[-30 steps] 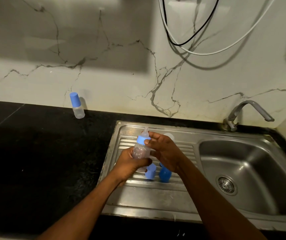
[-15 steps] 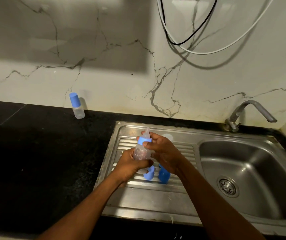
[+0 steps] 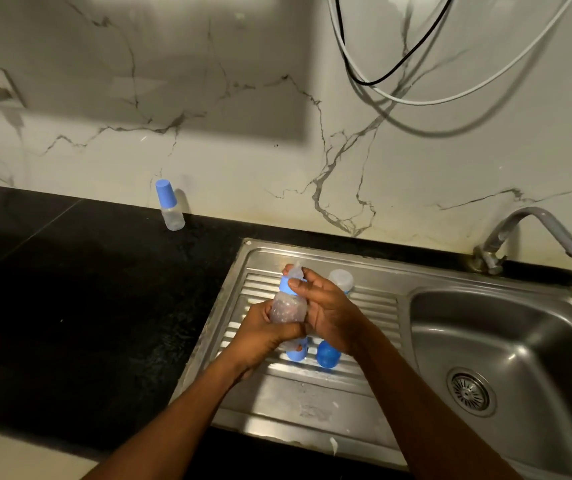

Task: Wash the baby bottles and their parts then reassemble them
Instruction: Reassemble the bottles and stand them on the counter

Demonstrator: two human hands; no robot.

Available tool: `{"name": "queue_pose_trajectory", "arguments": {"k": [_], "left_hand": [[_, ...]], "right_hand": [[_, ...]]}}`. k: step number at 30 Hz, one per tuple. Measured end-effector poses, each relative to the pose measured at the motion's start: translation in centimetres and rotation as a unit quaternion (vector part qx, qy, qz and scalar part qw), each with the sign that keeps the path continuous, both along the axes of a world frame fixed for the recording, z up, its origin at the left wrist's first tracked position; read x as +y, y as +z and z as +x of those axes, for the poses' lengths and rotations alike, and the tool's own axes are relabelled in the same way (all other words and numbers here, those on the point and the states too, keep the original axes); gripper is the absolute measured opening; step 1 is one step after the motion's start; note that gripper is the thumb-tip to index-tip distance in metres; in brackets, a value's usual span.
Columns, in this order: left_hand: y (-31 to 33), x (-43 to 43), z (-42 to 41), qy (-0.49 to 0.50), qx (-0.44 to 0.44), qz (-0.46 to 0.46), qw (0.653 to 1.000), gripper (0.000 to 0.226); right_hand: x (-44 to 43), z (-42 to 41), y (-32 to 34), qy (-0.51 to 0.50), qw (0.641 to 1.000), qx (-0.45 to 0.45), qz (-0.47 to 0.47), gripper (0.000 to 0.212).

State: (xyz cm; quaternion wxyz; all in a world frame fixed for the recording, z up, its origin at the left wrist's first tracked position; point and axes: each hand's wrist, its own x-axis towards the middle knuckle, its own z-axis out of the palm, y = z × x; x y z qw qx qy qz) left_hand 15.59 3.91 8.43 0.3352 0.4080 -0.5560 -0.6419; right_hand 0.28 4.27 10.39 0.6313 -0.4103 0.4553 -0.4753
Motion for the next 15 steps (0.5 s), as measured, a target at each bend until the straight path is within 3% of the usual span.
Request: {"name": "queue_pose_trajectory", "arguments": {"k": [2, 6, 10, 15], "left_hand": [[0.0, 0.2, 0.2, 0.002, 0.009, 0.012, 1.000, 0.033], [-0.7, 0.6, 0.3, 0.049, 0.002, 0.013, 0.999, 0.026], [-1.9, -0.1, 1.0, 0.127, -0.045, -0.027, 0.991, 0.028], [-2.7, -1.5, 2.8, 0.154, -0.078, -0.079, 0.982, 0.025]], "right_hand": [[-0.2, -0.6, -0.4, 0.010, 0.999, 0.041, -0.018, 0.024], [-0.2, 0.4, -0.9, -0.015, 0.995, 0.087, -0.040, 0.024], [-1.0, 3.6, -1.6, -0.108, 0.986, 0.112, -0.052, 0.015], [-2.5, 8.4, -2.2, -0.223, 0.955, 0.191, -0.038, 0.012]]}}
